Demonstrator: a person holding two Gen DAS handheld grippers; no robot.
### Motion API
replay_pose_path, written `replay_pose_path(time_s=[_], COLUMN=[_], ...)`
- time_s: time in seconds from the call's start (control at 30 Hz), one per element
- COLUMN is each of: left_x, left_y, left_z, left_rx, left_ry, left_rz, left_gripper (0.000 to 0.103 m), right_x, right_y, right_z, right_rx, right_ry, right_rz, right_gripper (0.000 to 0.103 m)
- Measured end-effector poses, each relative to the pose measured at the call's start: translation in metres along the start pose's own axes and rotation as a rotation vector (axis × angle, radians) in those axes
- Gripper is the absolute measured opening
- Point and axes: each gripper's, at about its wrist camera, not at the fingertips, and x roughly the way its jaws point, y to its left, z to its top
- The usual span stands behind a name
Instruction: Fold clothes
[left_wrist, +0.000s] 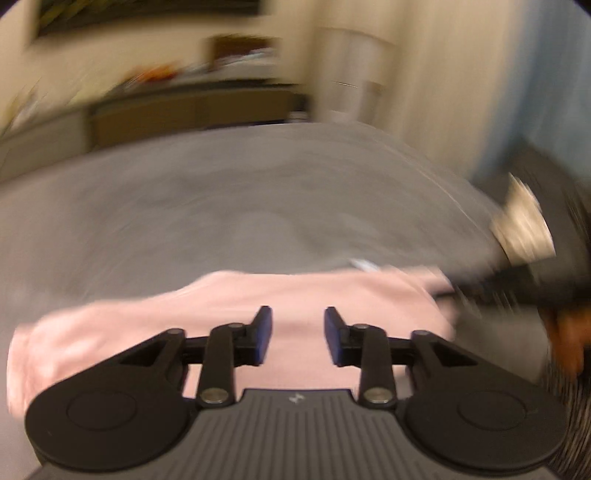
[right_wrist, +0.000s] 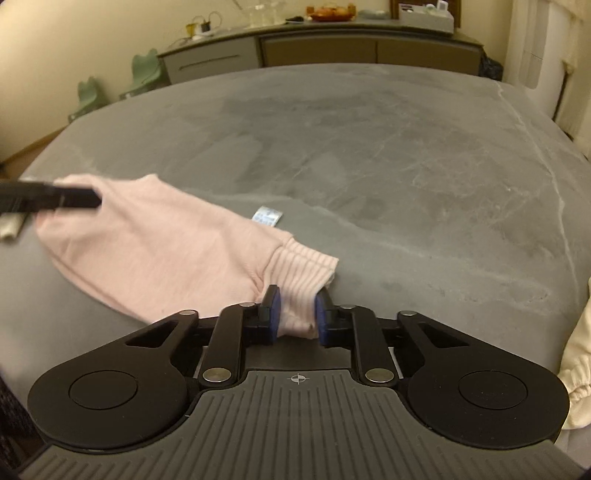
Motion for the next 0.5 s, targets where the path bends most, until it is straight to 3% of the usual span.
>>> replay_pose_path(time_s=[0.1,0.3,0.5], left_x=[0.006,0.059,0.086], left_y=[-0.046,-0.111,-0.125], left_z=[-0.012,-0.032,-0.024], left_rx=[0.163,0.330,0.305], left_ry=[-0.034,-0.049,-0.107], left_rz=[0.017,0.133,0.168], left_gripper=[0.047,0.048,0.049], right_x=[-0.007,-0.008,-0.006], right_y=[-0.005,-0.002,0.000], right_z=[0.005,0.013,0.019], right_rx=[0.072,0.143,0.178], right_ry=[-0.038,-0.061,-0.064], right_rz=[0.057,0.142,0.190], right_gripper=[0.005,0.005,0.005])
